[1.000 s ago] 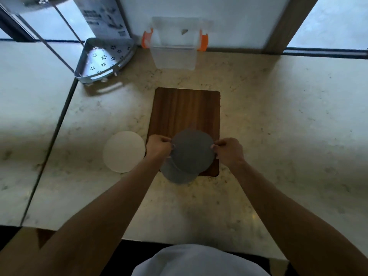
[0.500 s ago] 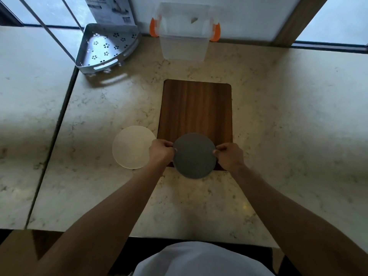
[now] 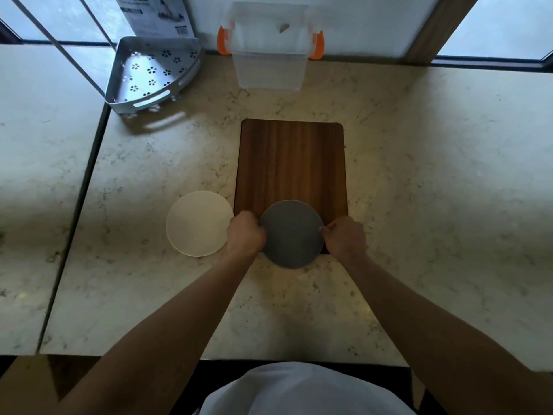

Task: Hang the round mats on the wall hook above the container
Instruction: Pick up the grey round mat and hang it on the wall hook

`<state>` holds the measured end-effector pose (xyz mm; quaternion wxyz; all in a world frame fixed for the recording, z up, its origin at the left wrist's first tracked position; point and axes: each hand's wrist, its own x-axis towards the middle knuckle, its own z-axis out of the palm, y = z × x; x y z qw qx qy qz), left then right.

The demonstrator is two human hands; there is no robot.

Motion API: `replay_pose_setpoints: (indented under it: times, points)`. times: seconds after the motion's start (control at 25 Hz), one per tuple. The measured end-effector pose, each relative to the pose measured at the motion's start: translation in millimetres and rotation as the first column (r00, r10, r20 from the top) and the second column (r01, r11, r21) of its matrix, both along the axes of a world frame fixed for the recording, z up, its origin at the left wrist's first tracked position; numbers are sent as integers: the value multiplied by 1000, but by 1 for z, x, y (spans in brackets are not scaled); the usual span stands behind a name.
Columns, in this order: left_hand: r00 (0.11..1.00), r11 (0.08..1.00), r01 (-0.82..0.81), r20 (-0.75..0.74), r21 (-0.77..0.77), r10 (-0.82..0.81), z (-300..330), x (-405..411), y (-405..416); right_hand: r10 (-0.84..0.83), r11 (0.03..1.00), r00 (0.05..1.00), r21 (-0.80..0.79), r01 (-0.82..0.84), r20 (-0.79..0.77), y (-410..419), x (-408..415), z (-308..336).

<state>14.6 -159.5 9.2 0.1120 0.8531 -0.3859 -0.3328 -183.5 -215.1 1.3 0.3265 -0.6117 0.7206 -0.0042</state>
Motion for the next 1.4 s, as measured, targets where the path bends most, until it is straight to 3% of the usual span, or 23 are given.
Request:
replay_pose_setpoints:
  times: [0.2, 0.48, 0.64, 0.76, 0.96, 1.16, 1.4]
  points:
    - [999, 999, -49, 0, 21, 49, 1, -5, -5, -74, 997, 997, 21, 74, 3, -2, 2, -2]
    - [943, 962, -273, -194, 16, 271, -3, 5, -5, -158, 982, 982, 124, 144, 108, -4, 0, -7]
    - [835, 906, -420, -373, 46, 406, -5, 11, -3, -317, 944, 887, 203, 260, 337, -7, -7, -4]
    - [823, 895, -446, -380, 27, 422, 1, 13, 1, -344, 935, 841, 232, 267, 418, -10, -4, 2]
    - [778, 855, -519, -419, -6, 469, 16, 44, 14, -291, 945, 838, 276, 176, 462, -17, 34, 12]
    - [746, 789, -613, -362, -46, 559, 25, 109, 39, -79, 974, 851, 220, -44, 519, -17, 108, 23]
    - [716, 743, -664, -361, -86, 598, 15, 168, 58, 71, 975, 872, 152, -164, 484, -8, 176, 12]
